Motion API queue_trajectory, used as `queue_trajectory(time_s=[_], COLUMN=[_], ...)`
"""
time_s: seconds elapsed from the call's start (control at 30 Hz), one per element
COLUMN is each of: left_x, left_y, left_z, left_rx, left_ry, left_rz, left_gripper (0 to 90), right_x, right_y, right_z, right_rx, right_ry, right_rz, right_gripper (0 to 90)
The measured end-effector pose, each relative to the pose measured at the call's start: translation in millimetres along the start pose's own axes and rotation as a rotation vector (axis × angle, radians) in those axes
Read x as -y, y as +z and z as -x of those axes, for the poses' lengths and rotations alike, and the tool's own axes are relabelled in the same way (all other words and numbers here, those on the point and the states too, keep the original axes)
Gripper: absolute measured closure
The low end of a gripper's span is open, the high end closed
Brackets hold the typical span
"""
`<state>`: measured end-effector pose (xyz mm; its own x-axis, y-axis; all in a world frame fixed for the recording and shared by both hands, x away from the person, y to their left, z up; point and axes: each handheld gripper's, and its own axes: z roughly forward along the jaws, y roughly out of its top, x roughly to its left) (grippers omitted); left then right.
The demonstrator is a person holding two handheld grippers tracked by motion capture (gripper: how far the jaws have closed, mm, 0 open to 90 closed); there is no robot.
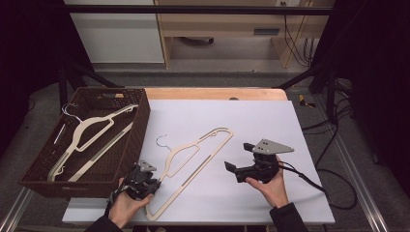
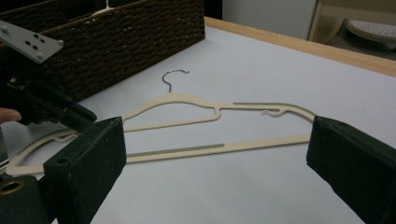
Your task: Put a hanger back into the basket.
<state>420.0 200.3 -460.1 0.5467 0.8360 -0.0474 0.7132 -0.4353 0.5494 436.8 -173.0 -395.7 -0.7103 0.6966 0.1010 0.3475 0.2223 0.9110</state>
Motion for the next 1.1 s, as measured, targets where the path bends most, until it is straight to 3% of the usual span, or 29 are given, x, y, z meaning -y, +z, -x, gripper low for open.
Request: queue_trajectory(time_s=[0.07,0.17,0.27,0.37,0.47,0.7,1.1], left_x=[2.6,3.9,3.9,4.1,4.2,2.9,-4.1], left_y=[0.3,1.0,1.2,1.4,0.9,-3.6,-37.7], left_z=[1.0,6.7,6.4,8.1,7.3,5.9,10.9], left_rx=[0.008,-0.036,-0.036,-0.061,-0.058,-0.066,-0.118], left_ry=[-0.014,0.004,-0.006,0.012,0.017,0.023,0.077], left_rz=[0.015,0.019,0.019,0.023,0.02,0.052,0.181], left_gripper=[72.0,71.0,71.8,77.1,78.3,79.0,79.1], right_x=[-0.6,-0.6,-0.6,-2.0,-4.8,-13.0,-26.5], right_y=[-1.7,-2.1,-0.1,3.1,10.7,46.1,103.1], right_z=[0.3,0.4,0.5,0.9,-1.0,-10.7,-30.3], right_rx=[-0.003,0.001,-0.001,0.002,-0.006,-0.042,-0.106], right_ry=[0.001,0.0,0.006,0.009,0.014,0.012,0.023], right_rz=[0.004,0.003,0.004,0.003,0.002,-0.027,-0.038], right_gripper=[5.0,5.0,5.1,5.2,5.4,6.1,10.2])
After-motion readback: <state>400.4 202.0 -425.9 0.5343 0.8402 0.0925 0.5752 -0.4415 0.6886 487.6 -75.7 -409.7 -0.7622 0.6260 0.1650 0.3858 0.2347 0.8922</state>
